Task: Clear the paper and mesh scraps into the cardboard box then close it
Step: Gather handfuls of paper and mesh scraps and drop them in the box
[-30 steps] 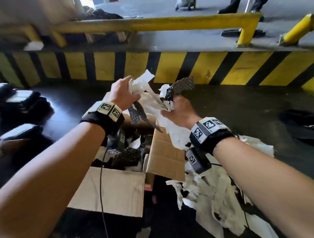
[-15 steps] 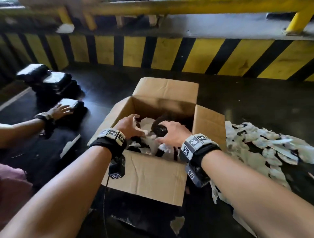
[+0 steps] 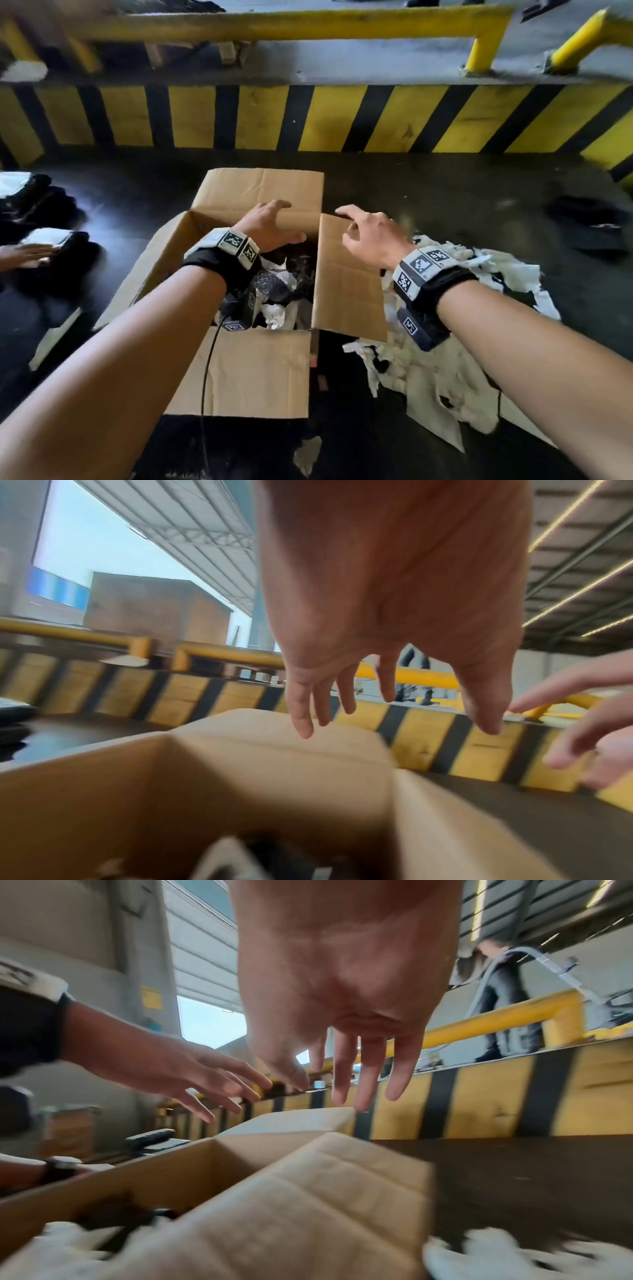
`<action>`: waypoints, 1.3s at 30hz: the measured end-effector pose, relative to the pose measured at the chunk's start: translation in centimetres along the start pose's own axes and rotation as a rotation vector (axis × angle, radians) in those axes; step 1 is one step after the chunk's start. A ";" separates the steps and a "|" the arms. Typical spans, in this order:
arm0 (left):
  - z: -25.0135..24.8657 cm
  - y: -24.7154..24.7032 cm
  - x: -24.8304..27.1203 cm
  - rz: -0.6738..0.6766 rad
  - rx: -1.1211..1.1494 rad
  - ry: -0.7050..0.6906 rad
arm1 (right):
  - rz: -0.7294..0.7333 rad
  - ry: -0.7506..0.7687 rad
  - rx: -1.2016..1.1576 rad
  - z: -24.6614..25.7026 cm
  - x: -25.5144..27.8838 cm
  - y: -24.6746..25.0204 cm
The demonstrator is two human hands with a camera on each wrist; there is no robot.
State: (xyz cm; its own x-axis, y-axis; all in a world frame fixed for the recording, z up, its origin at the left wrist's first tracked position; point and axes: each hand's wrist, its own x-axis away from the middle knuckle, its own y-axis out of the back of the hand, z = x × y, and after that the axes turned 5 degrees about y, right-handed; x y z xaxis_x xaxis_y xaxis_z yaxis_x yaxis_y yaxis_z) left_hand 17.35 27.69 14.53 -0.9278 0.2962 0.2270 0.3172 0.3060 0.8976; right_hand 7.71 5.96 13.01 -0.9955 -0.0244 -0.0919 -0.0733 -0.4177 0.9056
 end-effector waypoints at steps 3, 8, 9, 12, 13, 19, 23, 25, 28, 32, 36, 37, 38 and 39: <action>-7.4 -2.8 -0.9 0.060 0.011 -0.135 | 0.019 -0.146 0.034 -6.9 1.6 2.8; -17.7 -9.2 -1.2 0.213 0.054 -0.237 | 0.270 -0.332 0.094 -18.0 4.6 5.3; -19.1 -10.5 -1.1 0.240 0.056 -0.241 | 0.327 -0.345 0.103 -19.7 5.3 5.2; -21.4 -15.3 -1.5 0.342 0.004 -0.200 | 0.487 -0.296 0.104 -24.0 7.2 3.3; -21.5 -17.0 -1.6 0.381 -0.031 -0.176 | 0.542 -0.276 0.091 -24.9 7.8 2.2; -18.3 -26.0 -1.7 0.577 -0.267 0.008 | 0.824 -0.128 0.064 -26.9 10.9 -4.2; -15.6 -29.9 -1.2 0.616 -0.270 0.147 | 0.890 -0.026 0.099 -27.0 11.1 -7.9; -15.3 -30.8 -0.8 0.616 -0.315 0.161 | 0.869 -0.001 0.090 -27.6 11.3 -9.8; -15.0 -32.7 -0.6 0.578 -0.312 0.158 | 0.812 0.005 0.156 -28.7 11.7 -11.1; -15.5 -33.7 -0.6 0.463 -0.307 0.144 | 0.744 0.044 0.208 -28.5 11.8 -9.2; -16.9 -32.9 -1.6 0.410 -0.232 0.126 | 0.629 0.089 0.141 -29.3 10.8 -8.9; -17.0 -33.0 -1.7 0.400 -0.212 0.114 | 0.615 0.074 0.127 -29.5 10.7 -9.1; -17.1 -33.2 -1.8 0.392 -0.194 0.100 | 0.604 0.063 0.121 -29.5 10.8 -9.3; -17.0 -33.4 -1.9 0.390 -0.184 0.086 | 0.585 0.059 0.122 -29.6 10.9 -9.5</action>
State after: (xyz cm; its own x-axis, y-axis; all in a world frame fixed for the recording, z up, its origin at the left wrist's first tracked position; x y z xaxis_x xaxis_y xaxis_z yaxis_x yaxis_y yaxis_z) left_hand 5.14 1.53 -9.43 -0.7610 0.2793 0.5856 0.6139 0.0178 0.7892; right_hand -0.64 -17.17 -8.87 -0.8679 -0.2710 0.4163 0.4756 -0.2121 0.8537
